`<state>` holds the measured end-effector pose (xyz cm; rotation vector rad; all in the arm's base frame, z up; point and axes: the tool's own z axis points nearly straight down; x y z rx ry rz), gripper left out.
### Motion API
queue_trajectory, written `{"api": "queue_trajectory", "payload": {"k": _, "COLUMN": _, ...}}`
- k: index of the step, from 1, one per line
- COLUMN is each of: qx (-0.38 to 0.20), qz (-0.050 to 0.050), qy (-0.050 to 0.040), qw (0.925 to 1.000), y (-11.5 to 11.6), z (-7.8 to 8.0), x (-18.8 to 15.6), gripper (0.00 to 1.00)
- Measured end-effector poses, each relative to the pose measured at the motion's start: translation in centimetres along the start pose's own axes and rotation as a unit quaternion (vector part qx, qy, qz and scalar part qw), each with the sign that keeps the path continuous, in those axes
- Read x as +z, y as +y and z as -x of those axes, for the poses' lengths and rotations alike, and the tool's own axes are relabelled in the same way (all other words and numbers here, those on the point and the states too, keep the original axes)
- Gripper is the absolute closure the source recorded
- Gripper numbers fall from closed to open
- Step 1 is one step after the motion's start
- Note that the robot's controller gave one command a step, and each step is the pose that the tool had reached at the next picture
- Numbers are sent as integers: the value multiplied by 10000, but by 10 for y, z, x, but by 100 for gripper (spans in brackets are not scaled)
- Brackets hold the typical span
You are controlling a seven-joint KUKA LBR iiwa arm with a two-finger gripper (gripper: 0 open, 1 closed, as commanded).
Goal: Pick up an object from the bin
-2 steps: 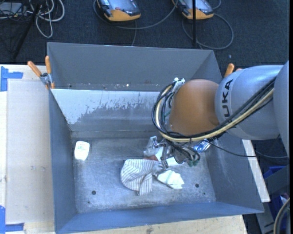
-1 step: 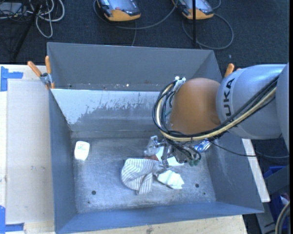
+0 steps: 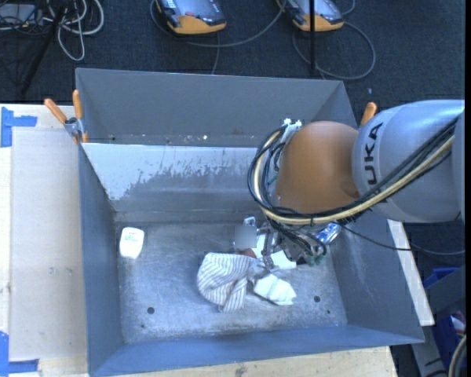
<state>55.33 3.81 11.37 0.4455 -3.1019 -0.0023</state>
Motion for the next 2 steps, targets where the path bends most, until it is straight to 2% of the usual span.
{"api": "queue_trajectory", "payload": {"k": 2, "qx": 9, "qz": -10, "qy": -40, "qw": 10000, "y": 0, "z": 1, "x": -34, "gripper": 100}}
